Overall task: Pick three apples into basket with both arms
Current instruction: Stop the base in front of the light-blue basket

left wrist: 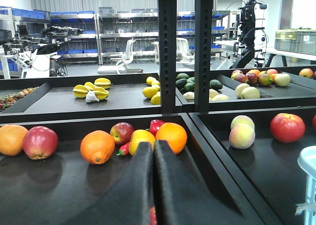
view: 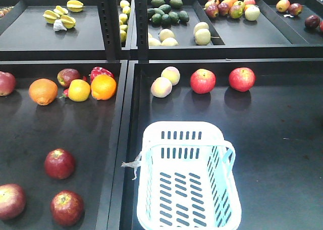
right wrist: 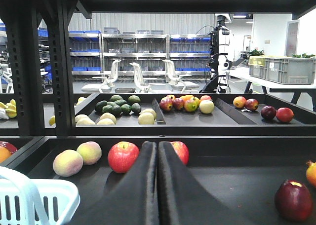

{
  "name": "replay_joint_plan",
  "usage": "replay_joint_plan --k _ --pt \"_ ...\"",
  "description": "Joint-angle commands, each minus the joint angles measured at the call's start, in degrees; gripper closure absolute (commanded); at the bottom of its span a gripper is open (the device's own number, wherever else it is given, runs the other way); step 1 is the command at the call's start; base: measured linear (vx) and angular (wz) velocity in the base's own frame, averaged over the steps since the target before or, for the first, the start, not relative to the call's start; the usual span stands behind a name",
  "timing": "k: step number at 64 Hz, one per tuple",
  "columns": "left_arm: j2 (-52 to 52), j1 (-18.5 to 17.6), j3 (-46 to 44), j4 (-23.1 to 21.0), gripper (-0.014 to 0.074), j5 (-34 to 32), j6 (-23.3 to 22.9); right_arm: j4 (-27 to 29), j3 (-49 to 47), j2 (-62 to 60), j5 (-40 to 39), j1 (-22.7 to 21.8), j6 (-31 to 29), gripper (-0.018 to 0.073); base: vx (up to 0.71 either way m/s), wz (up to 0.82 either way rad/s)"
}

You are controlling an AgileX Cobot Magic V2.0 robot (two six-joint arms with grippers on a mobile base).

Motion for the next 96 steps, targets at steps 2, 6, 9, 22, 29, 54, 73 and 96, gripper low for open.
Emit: replay_joint_plan --k 2,6,9,22,29,54,73,96 --pt "-0.8 0.0 1.2 -0.3 0.0603 -5.5 -0.8 -0.4 0.8 -0.7 -4.1 0.0 -0.2 0.0568 0.00 0.00" --pt "-0.8 0.0 0.9 -0.3 0.0603 -5.8 -0.8 -0.4 0.8 -0.7 -4.1 0.0 -0.2 0.0568 0.00 0.00" --pt "-0.8 0.0 0.9 -0.3 0.0603 -6.0 -0.8 -0.4 0.8 -0.7 -4.1 0.0 -0.2 0.0568 0.00 0.00" --pt "-0.8 0.0 0.9 -0.4 0.0603 -10.3 -2.0 -0.4 0.8 -0.7 -4.1 0.0 -0.2 0.0568 0.00 0.00" --pt "-0.8 0.0 -1.7 -0.4 0.0603 -8.9 -7.4 -0.4 0.8 -0.7 -4.1 0.0 -0.2 0.0568 0.00 0.00" --pt "18.3 -0.4 -30.8 -0.4 0.0603 17.7 -7.8 -0.4 0.8 -0.7 -4.1 0.0 -0.2 0.0568 0.00 0.00" --pt "37.5 -0.5 -49.6 -4.6 0.0603 37.7 9.2 -0.4 0.8 -0.7 -4.1 0.0 -0.2 0.0568 0.00 0.00" --pt "42.6 -0.5 -52.3 -13.4 0.0588 41.0 17.0 -0.4 0.8 -0.7 -4.1 0.0 -0.2 0.0568 0.00 0.00"
